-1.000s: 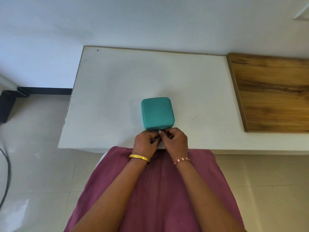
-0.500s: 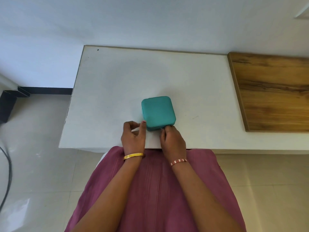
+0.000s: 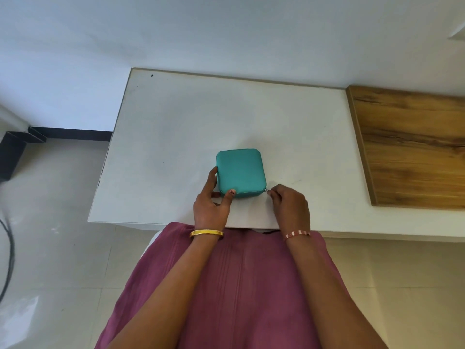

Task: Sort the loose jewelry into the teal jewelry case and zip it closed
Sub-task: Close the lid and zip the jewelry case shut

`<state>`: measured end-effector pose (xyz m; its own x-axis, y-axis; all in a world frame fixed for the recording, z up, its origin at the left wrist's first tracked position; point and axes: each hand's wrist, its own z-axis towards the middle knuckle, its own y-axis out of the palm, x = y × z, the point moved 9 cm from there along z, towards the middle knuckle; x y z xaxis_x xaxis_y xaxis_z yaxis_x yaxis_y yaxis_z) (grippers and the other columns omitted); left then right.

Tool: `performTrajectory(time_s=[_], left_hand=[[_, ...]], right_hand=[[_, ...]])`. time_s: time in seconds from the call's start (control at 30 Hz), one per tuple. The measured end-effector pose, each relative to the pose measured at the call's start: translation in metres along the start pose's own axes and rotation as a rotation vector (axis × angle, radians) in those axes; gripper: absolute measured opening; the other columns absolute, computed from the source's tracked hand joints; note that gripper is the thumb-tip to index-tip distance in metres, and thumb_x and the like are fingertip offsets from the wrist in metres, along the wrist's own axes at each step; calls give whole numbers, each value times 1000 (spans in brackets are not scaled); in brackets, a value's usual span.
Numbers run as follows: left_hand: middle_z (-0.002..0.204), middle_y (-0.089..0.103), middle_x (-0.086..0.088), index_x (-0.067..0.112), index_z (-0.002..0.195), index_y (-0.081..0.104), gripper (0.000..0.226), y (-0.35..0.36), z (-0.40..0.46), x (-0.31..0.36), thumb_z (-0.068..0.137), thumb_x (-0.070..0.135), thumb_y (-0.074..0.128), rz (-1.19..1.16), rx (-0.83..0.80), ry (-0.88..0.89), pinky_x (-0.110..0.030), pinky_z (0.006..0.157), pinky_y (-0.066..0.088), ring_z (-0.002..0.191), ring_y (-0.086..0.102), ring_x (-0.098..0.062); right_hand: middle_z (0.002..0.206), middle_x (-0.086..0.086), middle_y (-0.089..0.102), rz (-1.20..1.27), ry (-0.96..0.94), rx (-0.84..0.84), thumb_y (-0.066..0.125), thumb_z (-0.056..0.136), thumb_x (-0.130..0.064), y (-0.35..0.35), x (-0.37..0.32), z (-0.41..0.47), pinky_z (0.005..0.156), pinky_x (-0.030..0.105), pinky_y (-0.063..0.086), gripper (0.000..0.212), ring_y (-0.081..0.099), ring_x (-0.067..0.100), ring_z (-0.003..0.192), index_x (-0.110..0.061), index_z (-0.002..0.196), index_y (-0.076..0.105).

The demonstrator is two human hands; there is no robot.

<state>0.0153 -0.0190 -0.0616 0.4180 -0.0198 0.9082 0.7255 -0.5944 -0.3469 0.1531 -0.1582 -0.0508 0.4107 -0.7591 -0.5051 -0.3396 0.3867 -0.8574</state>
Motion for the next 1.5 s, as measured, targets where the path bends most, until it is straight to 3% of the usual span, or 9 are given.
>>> performTrajectory(time_s=[0.3,0.5,0.63,0.8,0.97,1.07,1.2,1.33,1.5], left_hand=[[126,58,-1,27,136,37,62,4,6,1,81,14,64,11,-37,-27,-8,74,35,90,53,-9],[128,57,-2,30,135,37,63,5,10,1,81,14,65,51,-77,-39,-19,83,40,93,57,-11],[129,57,-4,29,134,37,63,4,12,2,80,15,66,84,-79,-40,-22,88,43,109,60,-18],[127,59,-3,29,133,37,62,1,10,6,80,17,66,105,-69,-26,-18,84,43,110,59,-18],[129,57,-3,28,135,37,62,2,10,5,81,17,66,81,-65,-31,-21,89,42,115,56,-18],[131,56,-3,27,137,34,64,3,8,3,82,16,64,42,-66,-60,-12,83,35,118,54,-15],[131,56,-4,28,137,35,61,-1,3,2,84,11,60,22,-57,-54,-13,88,36,120,53,-17],[130,57,-4,25,133,44,55,-18,7,-2,83,8,61,33,-18,-54,-10,87,36,117,55,-19],[129,57,-7,20,132,45,54,-46,30,-4,83,8,61,41,8,-91,-22,93,40,111,59,-22]], right_hand=[[85,18,70,-64,-161,-30,56,90,-21,-8,-22,66,69,33,46,23,63,32,79,-3,87,70],[88,18,71,-108,-303,-187,60,87,-19,-4,-41,107,79,37,49,20,64,34,85,-4,94,71],[92,17,71,-200,-438,-213,55,88,-13,8,-65,116,77,32,45,20,63,32,88,-6,97,71],[87,18,72,25,-305,-191,56,85,-6,12,-52,114,75,25,44,19,64,28,71,-4,95,72],[84,10,65,432,17,23,54,89,-8,-1,-24,81,72,14,46,35,57,15,72,-13,123,57],[109,5,61,728,121,-7,57,88,-8,8,-19,31,72,6,47,39,59,10,91,-13,126,51],[134,-1,47,797,134,-36,61,84,0,25,-22,-14,91,8,43,61,49,10,118,-11,138,37],[140,3,44,792,150,-62,61,83,2,33,-38,-14,95,11,38,64,48,11,120,-11,140,34],[140,2,45,718,120,-110,61,84,-2,47,-71,1,90,7,35,65,46,4,112,-12,141,33]])
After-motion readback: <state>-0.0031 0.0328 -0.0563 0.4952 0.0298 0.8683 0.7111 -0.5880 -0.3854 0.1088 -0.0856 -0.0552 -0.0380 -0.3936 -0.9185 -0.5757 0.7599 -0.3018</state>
